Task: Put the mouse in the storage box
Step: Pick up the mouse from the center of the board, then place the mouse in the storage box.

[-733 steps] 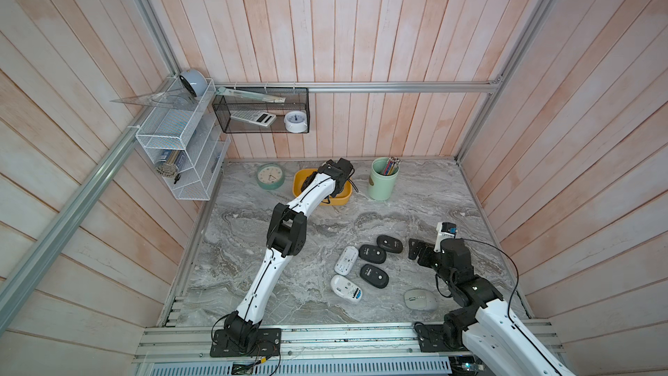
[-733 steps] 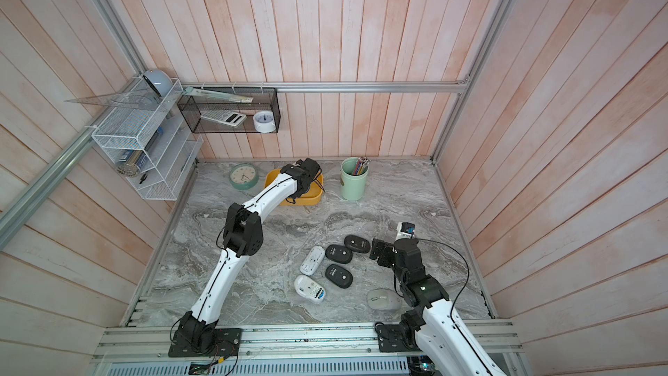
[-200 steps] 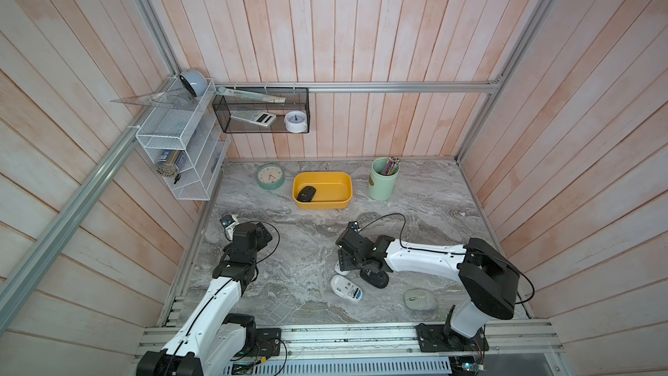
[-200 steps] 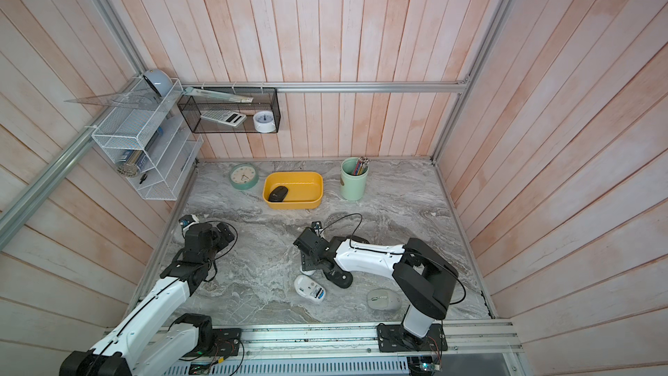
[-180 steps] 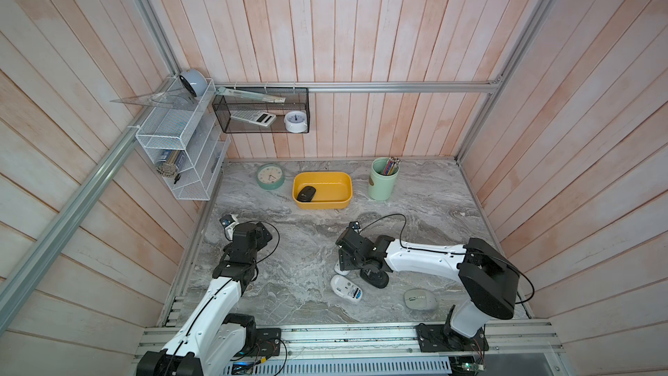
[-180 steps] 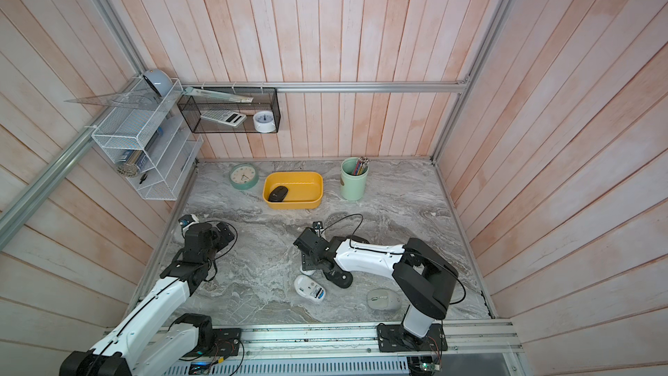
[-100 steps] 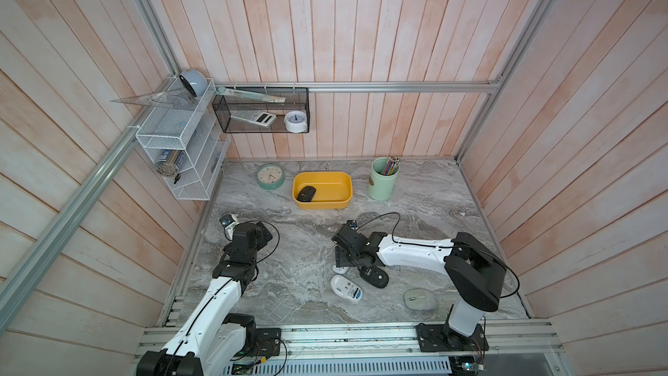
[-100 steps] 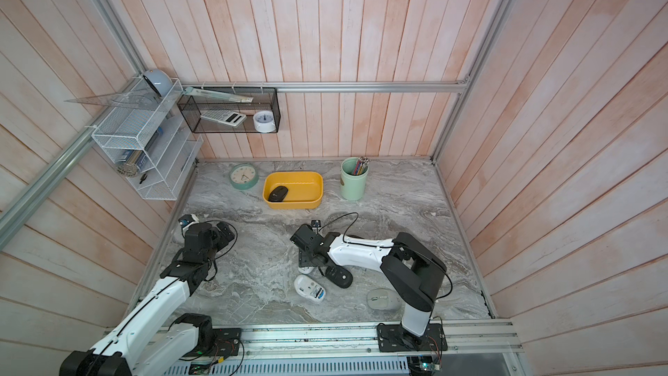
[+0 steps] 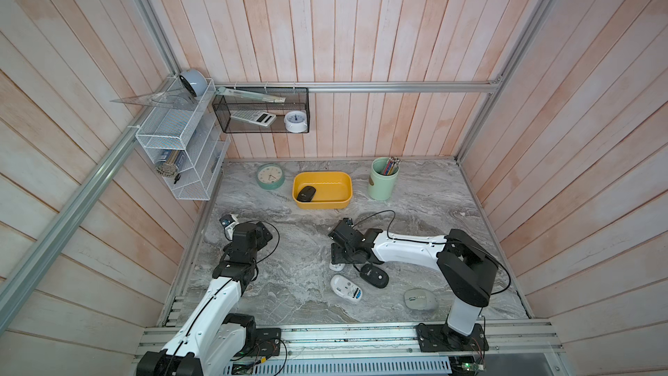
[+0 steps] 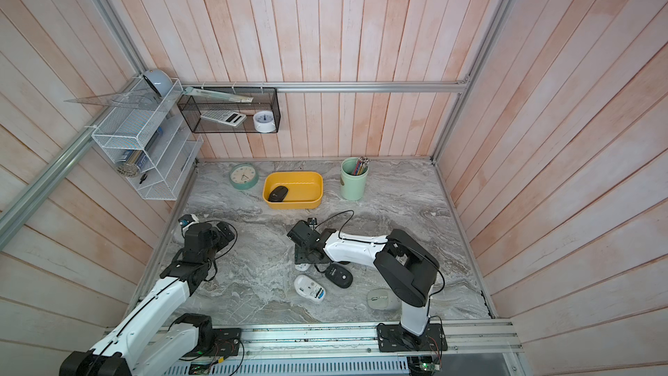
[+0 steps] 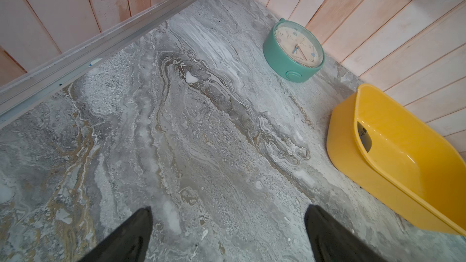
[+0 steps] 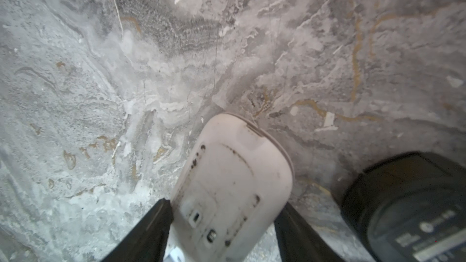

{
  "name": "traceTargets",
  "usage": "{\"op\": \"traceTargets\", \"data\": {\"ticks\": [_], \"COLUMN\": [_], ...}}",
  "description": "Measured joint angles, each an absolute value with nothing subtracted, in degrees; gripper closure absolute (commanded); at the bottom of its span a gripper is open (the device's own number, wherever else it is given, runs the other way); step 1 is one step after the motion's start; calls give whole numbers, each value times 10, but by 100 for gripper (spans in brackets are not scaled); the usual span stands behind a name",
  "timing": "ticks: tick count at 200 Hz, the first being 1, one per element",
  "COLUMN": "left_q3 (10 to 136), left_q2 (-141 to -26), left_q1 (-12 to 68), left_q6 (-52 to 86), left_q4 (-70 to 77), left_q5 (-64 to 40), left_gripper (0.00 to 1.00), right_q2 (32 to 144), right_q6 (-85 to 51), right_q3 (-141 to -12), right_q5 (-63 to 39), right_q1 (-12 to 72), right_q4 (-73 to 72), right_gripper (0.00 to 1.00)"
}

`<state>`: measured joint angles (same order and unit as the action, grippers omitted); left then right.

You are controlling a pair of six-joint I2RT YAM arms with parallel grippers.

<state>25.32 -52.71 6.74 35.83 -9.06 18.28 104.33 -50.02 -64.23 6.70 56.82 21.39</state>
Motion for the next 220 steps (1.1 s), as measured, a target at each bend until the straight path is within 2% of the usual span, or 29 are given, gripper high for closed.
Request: {"op": "traceTargets", "data": {"ticks": [27,49,101,121,160,220], "left_q3": [253,254,254,254,255,262], "left_q2": [-524,-524,-524,-524,-524,-518], "left_q1": [67,67,67,67,67,67], "left_q6": [358,358,358,358,358,358], "left_q4": [-92,-93,-95,-95,-98,-110], "left_q5": [183,183,183,183,183,185], "left_gripper": [0,0,0,0,0,0], "right_q2": [1050,1053,1054,1052,1050,1065], "right_q6": [-513,-522,-521,-511,-466,-327], "right_q3": [-630,-625,-620,-621,-672,-911], "right_q5": [17,-1,2,17,62,202], "right_q1": [548,539,536,536,535,508], "right_q4": [167,147,142,159,243,350], "right_gripper": [32,39,68,75,78,78]}}
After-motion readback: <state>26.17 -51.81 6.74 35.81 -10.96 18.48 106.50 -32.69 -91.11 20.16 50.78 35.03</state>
